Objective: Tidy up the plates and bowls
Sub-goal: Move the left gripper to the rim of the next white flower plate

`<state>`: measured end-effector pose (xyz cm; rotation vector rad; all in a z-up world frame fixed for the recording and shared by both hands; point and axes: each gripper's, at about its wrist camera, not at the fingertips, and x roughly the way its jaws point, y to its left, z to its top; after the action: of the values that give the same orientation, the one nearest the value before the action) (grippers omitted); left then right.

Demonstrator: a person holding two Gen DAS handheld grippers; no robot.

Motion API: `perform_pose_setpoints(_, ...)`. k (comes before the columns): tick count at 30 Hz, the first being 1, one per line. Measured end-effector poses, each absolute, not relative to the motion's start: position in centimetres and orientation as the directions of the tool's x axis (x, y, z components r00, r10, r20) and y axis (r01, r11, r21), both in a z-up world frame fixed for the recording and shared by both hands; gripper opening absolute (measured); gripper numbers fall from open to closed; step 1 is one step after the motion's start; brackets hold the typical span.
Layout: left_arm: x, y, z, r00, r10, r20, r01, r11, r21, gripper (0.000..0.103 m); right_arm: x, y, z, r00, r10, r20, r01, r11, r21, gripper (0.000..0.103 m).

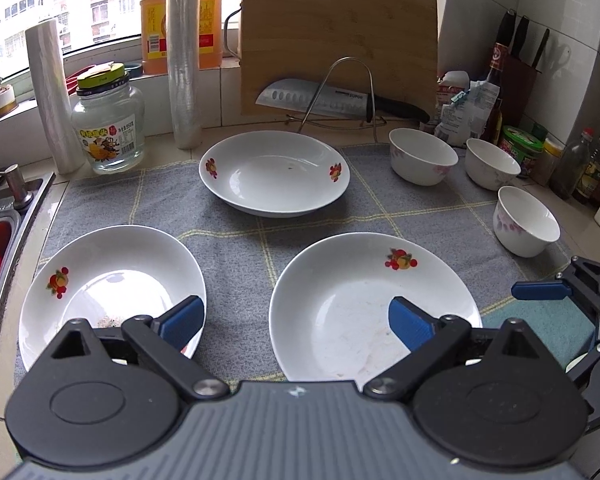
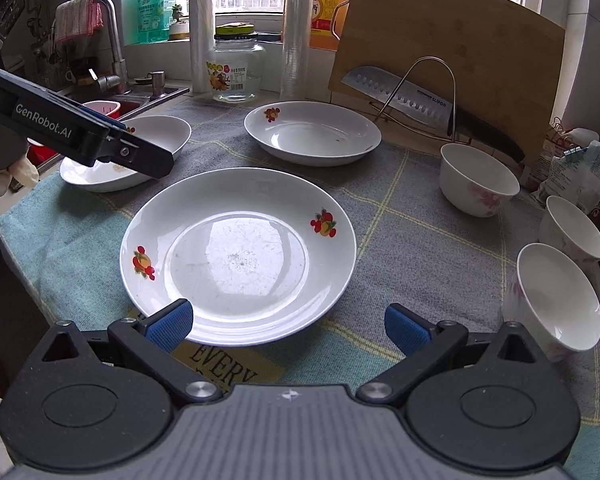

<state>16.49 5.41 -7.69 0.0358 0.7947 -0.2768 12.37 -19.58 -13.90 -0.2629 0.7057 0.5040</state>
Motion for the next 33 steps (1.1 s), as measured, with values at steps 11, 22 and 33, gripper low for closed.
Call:
perform_pose_setpoints(11,16.1,4.8,-7.9,0.667,-0.195,-0.72,0.227,0.972,-0.053,0.098,12.1,-19.7,-16.2,0.577,0.403,-0.711,-0.598,0.801,-0.031,0.103)
perform_pose_setpoints(22,16.1,4.6,-7.6,0.664,-0.167,-0.729,0.195,0.98,-0.046,0.098,13.4,-18.8,-18.1,0.562,0.428,-0.708,-0.636,0.771,-0.038,0.103)
perform_pose_setpoints(33,17.3,3.6,-7.4,0.622,-0.189,-0.76,0.236,0.971,-0.048,0.098,13.5,-18.9,-18.5,0.584,0.456,-0.672,-0.643,0.765,-0.04,0.103)
